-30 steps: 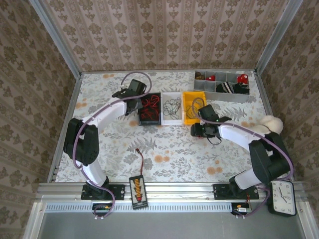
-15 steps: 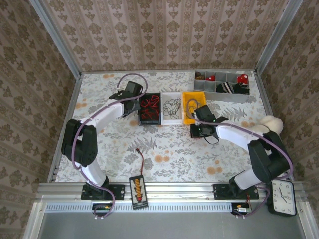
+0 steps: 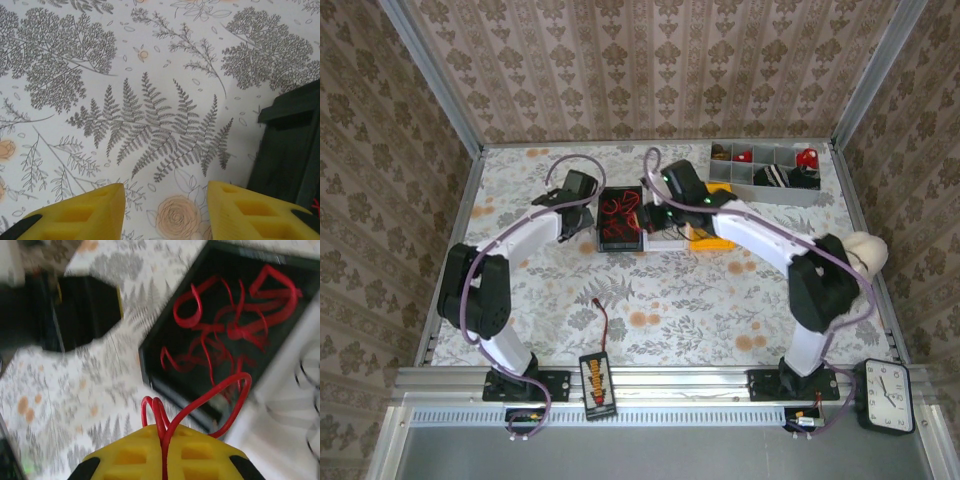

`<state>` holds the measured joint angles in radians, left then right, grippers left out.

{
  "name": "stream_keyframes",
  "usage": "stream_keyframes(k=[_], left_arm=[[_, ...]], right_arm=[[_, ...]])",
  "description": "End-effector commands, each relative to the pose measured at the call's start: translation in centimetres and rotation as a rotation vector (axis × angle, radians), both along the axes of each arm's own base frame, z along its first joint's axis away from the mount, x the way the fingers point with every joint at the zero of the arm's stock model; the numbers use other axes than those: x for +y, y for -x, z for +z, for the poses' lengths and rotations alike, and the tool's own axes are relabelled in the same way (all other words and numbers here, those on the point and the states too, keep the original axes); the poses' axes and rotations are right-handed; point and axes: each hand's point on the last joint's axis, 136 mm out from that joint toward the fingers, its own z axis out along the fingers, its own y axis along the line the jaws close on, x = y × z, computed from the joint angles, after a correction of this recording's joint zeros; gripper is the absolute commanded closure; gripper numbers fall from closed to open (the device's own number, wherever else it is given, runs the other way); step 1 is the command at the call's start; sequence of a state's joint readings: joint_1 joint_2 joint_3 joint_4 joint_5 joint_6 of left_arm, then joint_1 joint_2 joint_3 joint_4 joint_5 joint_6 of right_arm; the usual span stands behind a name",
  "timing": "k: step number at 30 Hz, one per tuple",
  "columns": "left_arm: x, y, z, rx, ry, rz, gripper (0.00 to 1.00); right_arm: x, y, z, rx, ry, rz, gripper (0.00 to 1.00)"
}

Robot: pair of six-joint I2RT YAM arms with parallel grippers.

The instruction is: Untangle the cables

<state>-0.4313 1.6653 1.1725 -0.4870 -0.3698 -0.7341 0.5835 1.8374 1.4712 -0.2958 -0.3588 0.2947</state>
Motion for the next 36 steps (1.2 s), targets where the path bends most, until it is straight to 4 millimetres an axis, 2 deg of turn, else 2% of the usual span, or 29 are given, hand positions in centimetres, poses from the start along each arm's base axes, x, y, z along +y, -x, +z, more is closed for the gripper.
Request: stream_keyframes(k=[1, 2, 4, 8, 10, 12, 15, 19, 23, 25, 26, 27, 28, 29, 31, 33, 36], left_arm=[[1.1, 1.1, 0.9, -0.015, 0.001, 0.042, 0.53], [1.2, 1.2, 1.0, -0.018, 0.003, 0.043, 0.53], [1.3, 1.4, 1.0, -0.022, 0.009, 0.045, 0.53], [1.2, 1.3, 1.3, -0.032, 0.011, 0.035, 0.53], [1.1, 1.1, 1.4, -0.038, 0.008, 0.026, 0.53], [1.0, 0.8, 1.5, -0.046, 0.006, 0.018, 0.53], [1.2, 0.7, 1.6, -0.060, -0.006, 0.018, 0.53], [2.5, 1.1, 2.0, -0.094, -0.063, 0.032, 0.52], [5.5, 2.3, 3.4, -0.145, -0.211, 0.059, 0.50], [7.5, 3.1, 4.1, -0.163, -0.281, 0.084, 0.47], [8.8, 3.6, 4.6, -0.171, -0.312, 0.105, 0.35], [9.9, 4.1, 5.0, -0.177, -0.338, 0.129, 0.23], [11.2, 4.6, 5.4, -0.184, -0.366, 0.158, 0.05], [12.5, 5.1, 5.8, -0.191, -0.393, 0.184, 0.00], [14.2, 5.7, 6.4, -0.217, -0.442, 0.213, 0.00], [15.5, 6.2, 6.7, -0.234, -0.497, 0.226, 0.00], [15.9, 5.9, 5.8, -0.225, -0.580, 0.150, 0.00]], right_arm=[[2.6, -1.2, -0.9, 0.071, -0.035, 0.062, 0.83], [3.1, -1.7, -1.0, 0.082, -0.035, 0.063, 0.71], [3.4, -2.4, -1.1, 0.085, -0.036, 0.056, 0.58], [2.1, -2.8, 0.0, 0.021, -0.004, 0.009, 0.53], [0.6, -2.8, 0.6, -0.016, 0.017, -0.035, 0.52], [-1.7, -2.7, 1.1, -0.050, 0.034, -0.100, 0.51], [-6.6, -2.3, 2.5, -0.122, 0.045, -0.235, 0.51], [-17.2, -1.0, 3.6, -0.238, 0.150, -0.517, 0.47], [-28.1, 1.8, 4.3, -0.374, 0.311, -0.801, 0.37], [-32.1, 3.1, 3.8, -0.416, 0.395, -0.902, 0.30], [-33.6, 3.7, 3.5, -0.457, 0.441, -0.939, 0.21], [-34.8, 4.2, 3.2, -0.491, 0.476, -0.980, 0.17], [-35.7, 4.7, 2.5, -0.537, 0.506, -1.017, 0.05], [-36.2, 5.0, 1.8, -0.572, 0.522, -1.032, 0.00], [-36.5, 5.0, 0.5, -0.593, 0.552, -1.027, 0.00], [-37.2, 4.8, -1.0, -0.537, 0.606, -1.063, 0.00], [-37.3, 3.3, -3.0, -0.544, 0.631, -1.073, 0.00]])
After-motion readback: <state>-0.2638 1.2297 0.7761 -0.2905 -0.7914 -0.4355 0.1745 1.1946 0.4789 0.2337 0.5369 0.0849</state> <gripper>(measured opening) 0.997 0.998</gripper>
